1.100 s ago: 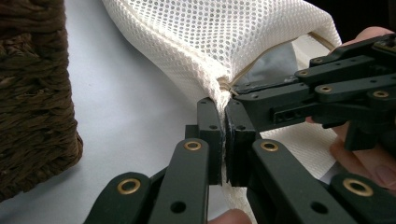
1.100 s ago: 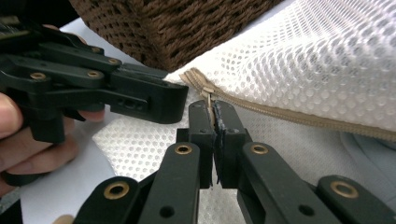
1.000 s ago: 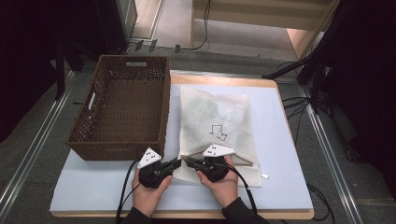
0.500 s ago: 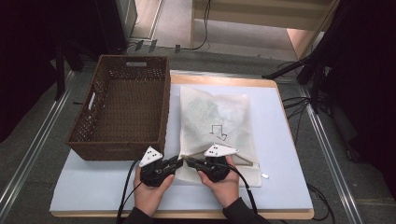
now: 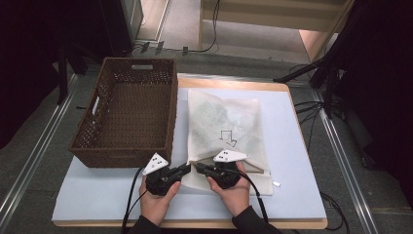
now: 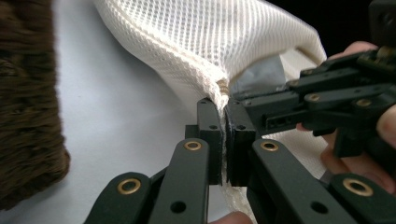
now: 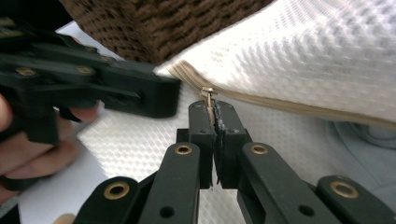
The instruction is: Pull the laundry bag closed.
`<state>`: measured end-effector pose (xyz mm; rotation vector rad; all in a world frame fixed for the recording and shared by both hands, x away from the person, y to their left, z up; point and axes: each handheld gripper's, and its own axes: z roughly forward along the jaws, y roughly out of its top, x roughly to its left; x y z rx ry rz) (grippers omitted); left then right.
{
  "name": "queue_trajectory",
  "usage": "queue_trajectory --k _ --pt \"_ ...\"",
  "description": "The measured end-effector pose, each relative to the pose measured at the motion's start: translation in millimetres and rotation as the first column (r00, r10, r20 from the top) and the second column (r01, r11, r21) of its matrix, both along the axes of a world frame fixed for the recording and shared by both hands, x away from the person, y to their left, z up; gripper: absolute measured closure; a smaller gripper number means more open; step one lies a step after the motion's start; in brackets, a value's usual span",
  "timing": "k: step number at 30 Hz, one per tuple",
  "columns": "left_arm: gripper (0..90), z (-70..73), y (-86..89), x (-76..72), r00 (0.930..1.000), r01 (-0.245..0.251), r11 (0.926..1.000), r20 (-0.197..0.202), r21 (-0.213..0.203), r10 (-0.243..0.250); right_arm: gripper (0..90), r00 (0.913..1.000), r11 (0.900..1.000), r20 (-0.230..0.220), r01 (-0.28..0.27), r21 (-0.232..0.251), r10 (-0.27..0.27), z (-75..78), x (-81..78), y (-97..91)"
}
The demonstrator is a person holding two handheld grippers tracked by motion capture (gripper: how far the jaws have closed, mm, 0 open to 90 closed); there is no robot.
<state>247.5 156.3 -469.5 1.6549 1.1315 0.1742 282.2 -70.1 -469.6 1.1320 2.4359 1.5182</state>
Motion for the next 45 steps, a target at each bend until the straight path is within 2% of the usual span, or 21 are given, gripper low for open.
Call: queue_trajectory --k 3,8,12,16,20,23,28,35,45 --pt "87.7 -0.5 0.9 -0.3 1.0000 -0.003 1.0000 -0.002 -0.003 0.003 88.2 1.0000 1.0000 0.006 -0.004 -0.004 0.004 -2.2 -1.0 -1.4" --pt "87.6 -0.2 -1.0 -2.2 0.9997 -0.008 0.9998 0.023 0.019 0.007 88.2 0.9998 0.9999 0.019 -0.011 -0.010 0.012 -1.2 -2.7 -4.0" --pt "87.6 -0.1 -0.1 -3.5 0.9992 -0.019 0.9996 0.036 0.019 0.018 88.2 0.9995 0.9995 0.030 -0.005 -0.030 0.006 -3.4 -4.5 -8.2" --pt "87.6 -0.4 0.5 -3.5 0.9990 -0.021 0.9998 0.039 0.006 0.021 88.2 0.9996 0.9997 0.027 -0.001 -0.024 0.002 -6.5 -6.0 -17.9" --pt "87.5 0.0 -2.3 -4.5 0.9984 -0.016 0.9996 0.055 0.022 0.015 88.2 0.9989 0.9998 0.046 -0.008 -0.015 0.009 -4.2 -8.6 -23.0" --pt "87.5 0.0 -3.6 -5.8 0.9979 -0.019 0.9993 0.062 0.032 0.017 88.2 0.9990 0.9998 0.045 -0.006 -0.017 0.007 -5.0 -9.9 -25.9" --pt "87.5 -0.4 1.5 -5.6 0.9983 -0.029 0.9996 0.050 0.004 0.029 88.2 0.9992 0.9997 0.040 0.012 -0.019 -0.011 -7.1 -9.7 -32.9" --pt "87.5 -0.1 -0.5 -7.4 0.9974 -0.029 0.9995 0.066 0.014 0.028 88.2 0.9986 0.9998 0.052 0.004 -0.017 -0.003 -4.2 -12.6 -38.4" --pt "87.4 -0.1 0.0 -7.4 0.9976 -0.024 0.9997 0.065 0.007 0.024 88.2 0.9982 0.9995 0.058 0.012 -0.028 -0.010 -5.1 -13.6 -43.4"
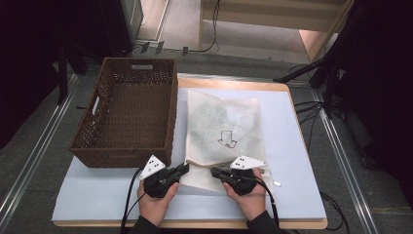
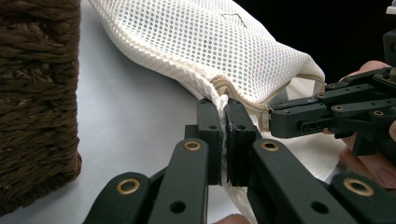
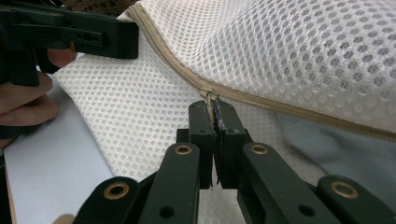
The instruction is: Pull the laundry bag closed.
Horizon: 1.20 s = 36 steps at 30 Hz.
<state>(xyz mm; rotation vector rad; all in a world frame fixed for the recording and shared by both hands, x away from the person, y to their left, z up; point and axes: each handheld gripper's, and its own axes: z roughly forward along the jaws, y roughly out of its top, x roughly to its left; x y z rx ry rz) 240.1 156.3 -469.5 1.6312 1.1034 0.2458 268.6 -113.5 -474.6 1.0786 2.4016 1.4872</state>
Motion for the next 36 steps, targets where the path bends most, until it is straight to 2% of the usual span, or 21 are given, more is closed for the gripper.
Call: queue_trajectory --k 20,36 --pt "87.5 0.3 1.7 -1.1 1.0000 -0.006 1.0000 0.003 -0.003 0.006 88.2 0.9997 0.9997 0.001 0.026 -0.004 -0.026 -1.6 -0.3 -14.5" --pt "87.4 0.3 1.5 -1.2 1.0000 -0.006 1.0000 0.004 0.001 0.006 88.2 0.9983 0.9983 0.004 0.058 -0.002 -0.058 -1.0 -1.7 -37.4"
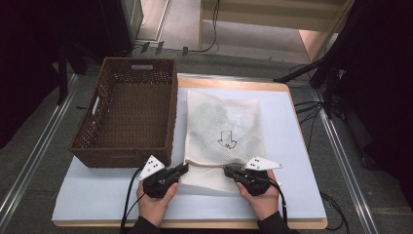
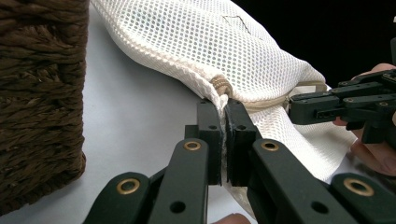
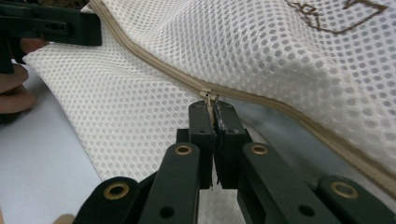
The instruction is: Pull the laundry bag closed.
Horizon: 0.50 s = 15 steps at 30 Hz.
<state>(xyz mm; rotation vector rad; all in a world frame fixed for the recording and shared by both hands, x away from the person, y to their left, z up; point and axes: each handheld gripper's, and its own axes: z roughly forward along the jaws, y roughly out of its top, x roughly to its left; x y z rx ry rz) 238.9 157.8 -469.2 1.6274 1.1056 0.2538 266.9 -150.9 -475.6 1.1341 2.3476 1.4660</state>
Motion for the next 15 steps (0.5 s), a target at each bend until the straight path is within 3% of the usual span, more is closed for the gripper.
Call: queue_trajectory --k 15 --pt "87.4 0.0 0.2 -0.7 1.0000 -0.003 1.0000 0.003 0.003 0.003 88.2 0.9994 0.9994 0.005 0.034 0.001 -0.034 0.0 -0.8 -19.8"
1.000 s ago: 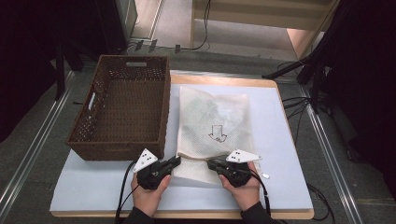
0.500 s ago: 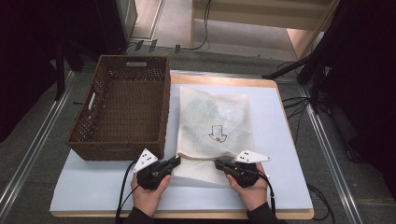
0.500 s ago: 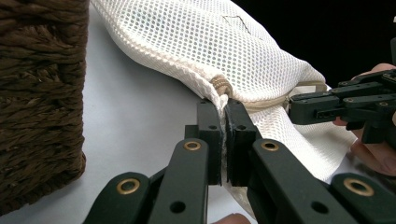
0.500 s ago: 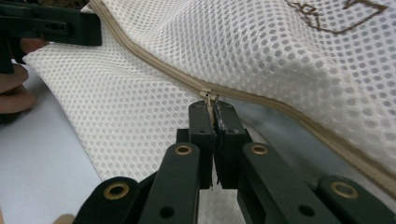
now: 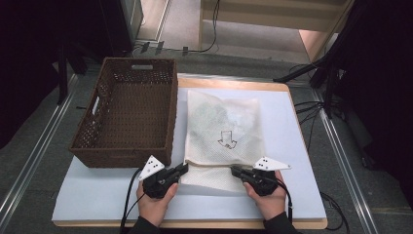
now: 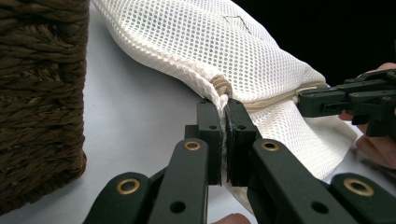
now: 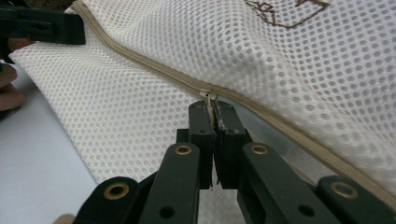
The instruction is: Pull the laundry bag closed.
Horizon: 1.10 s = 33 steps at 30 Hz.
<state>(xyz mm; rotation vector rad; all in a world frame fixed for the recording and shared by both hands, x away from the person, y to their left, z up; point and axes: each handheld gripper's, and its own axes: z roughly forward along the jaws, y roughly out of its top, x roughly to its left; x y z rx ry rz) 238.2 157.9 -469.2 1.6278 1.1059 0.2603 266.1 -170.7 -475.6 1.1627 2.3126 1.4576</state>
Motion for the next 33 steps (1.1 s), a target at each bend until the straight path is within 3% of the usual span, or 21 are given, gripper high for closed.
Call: queue_trajectory --k 33 --pt "87.4 0.1 -0.3 -0.7 1.0000 -0.003 1.0000 0.002 0.001 0.003 88.2 0.9930 0.9930 -0.009 0.118 -0.009 -0.118 -3.3 -5.9 -66.0"
